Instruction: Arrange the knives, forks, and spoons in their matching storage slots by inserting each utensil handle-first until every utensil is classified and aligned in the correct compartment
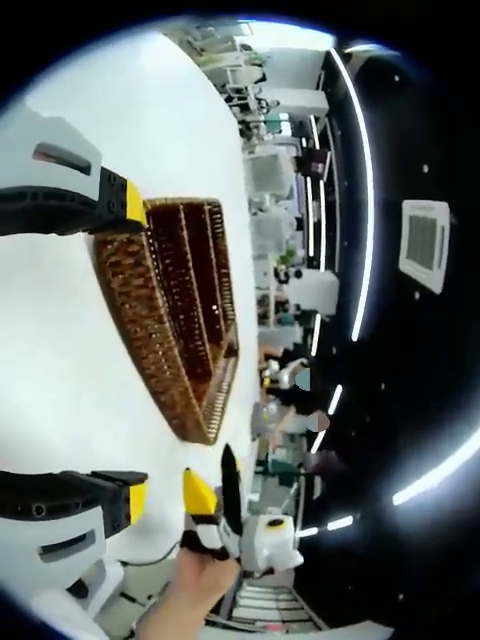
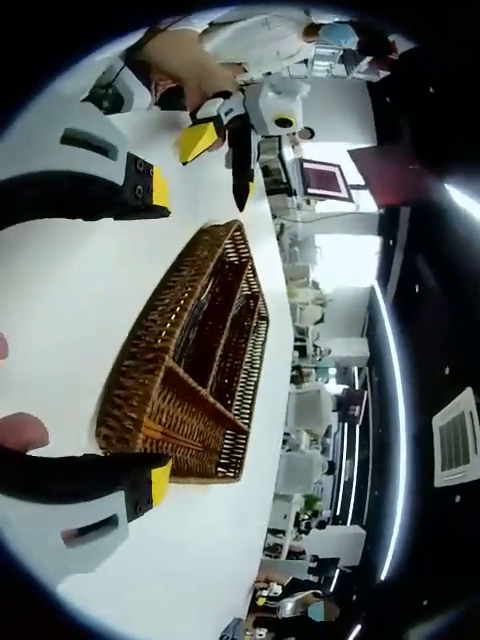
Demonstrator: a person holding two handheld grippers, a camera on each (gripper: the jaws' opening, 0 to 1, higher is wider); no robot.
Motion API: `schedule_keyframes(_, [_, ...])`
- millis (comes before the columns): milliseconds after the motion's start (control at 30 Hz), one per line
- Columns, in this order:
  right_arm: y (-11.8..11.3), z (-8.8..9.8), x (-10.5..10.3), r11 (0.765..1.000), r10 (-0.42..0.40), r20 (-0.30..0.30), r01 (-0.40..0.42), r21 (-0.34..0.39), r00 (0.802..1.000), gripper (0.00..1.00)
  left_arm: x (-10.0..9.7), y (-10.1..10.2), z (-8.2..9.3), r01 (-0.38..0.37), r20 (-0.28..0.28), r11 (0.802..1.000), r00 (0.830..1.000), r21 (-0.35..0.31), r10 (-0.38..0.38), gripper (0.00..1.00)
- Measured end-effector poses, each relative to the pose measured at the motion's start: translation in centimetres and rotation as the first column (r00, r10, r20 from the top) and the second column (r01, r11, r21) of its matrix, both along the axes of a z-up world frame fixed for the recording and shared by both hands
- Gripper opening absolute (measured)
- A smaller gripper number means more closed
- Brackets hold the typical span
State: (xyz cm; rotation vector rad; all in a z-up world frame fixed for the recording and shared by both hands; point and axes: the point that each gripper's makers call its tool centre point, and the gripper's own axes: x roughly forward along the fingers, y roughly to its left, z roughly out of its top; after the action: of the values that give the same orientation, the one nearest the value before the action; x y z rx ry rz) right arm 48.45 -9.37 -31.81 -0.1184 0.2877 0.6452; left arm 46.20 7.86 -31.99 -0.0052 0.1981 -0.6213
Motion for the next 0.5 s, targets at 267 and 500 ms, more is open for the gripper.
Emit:
schedule_keyframes(267, [-0.8,1.5,-2.5,1.0,-0.023,-0.005,0.023,0.012,1.0,0.99,-0.9,0.0,0.2,0.011,-0.002,1.0,1.0,0.01,-0.011,0.99])
schedule_keyframes(500, [-1.8,2.8,-4.7,0.999,-0.031,-0.025,0.032,0.013,0.999,0.98,-0.9,0.2,0.1,0.01,-0.015,1.0,1.0,0.007,-0.01,0.99])
